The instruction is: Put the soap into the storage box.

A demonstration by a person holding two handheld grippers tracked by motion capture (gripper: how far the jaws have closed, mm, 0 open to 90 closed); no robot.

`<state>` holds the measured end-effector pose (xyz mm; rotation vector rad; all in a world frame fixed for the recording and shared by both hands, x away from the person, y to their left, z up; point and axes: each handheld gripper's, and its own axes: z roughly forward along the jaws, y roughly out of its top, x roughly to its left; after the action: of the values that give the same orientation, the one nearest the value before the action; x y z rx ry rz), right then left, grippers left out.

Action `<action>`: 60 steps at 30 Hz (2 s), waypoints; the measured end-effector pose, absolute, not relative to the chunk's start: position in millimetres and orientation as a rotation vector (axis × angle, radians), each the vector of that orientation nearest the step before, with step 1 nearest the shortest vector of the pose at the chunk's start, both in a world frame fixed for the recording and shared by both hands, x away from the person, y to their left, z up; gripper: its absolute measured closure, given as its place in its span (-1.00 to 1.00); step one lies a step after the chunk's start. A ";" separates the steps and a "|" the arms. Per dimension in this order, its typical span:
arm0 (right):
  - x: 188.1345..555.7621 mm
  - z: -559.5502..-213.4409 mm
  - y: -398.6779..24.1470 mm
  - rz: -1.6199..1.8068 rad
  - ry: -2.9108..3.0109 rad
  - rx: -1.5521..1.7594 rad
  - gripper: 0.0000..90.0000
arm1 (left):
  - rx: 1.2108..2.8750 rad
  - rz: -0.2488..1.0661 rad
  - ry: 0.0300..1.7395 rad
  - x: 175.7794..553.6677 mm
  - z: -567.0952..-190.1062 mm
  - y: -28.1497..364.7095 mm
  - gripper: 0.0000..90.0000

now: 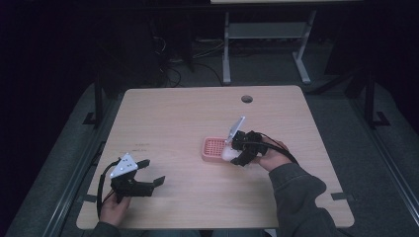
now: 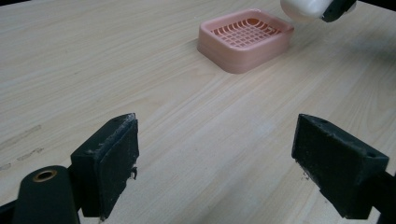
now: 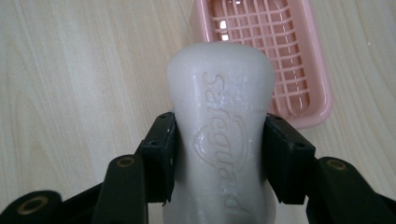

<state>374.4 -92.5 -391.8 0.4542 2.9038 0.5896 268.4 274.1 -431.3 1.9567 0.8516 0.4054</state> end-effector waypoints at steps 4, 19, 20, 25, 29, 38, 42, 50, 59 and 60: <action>376.9 -390.8 -88.4 0.582 2.904 0.435 0.08 | 1.960 0.405 0.851 268.6 -431.5 274.0 -0.68; 388.4 -392.5 -77.9 0.582 2.928 0.422 0.08 | 1.960 0.407 0.853 268.9 -432.3 272.9 -0.68; 388.4 -392.5 -77.9 0.582 2.928 0.422 0.08 | 1.960 0.407 0.853 268.9 -432.3 272.9 -0.68; 395.1 -388.5 -69.9 0.573 2.931 0.404 0.08 | 1.963 0.407 0.853 269.0 -432.1 273.5 -0.68; 402.4 -387.7 -62.9 0.569 2.941 0.390 0.08 | 1.948 0.406 0.857 268.6 -432.2 274.0 -0.68; 413.8 -387.9 -49.5 0.540 2.965 0.376 0.08 | 1.951 0.409 0.855 268.9 -431.8 274.6 -0.68; 417.8 -387.6 -45.6 0.530 2.969 0.382 0.08 | 1.947 0.408 0.858 268.8 -432.1 274.0 -0.68; 428.9 -393.6 -34.8 0.495 2.996 0.388 0.08 | 1.946 0.405 0.856 269.1 -431.8 274.4 -0.68; 441.2 -411.0 -30.4 0.451 3.013 0.444 0.08 | 1.952 0.401 0.855 269.1 -431.7 274.3 -0.68; 441.2 -411.0 -30.4 0.451 3.013 0.444 0.08 | 1.953 0.401 0.854 269.2 -431.7 274.4 -0.68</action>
<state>441.2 -30.4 -411.0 0.4440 3.0131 0.4512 269.2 274.4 -431.7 1.9528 0.8543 0.4007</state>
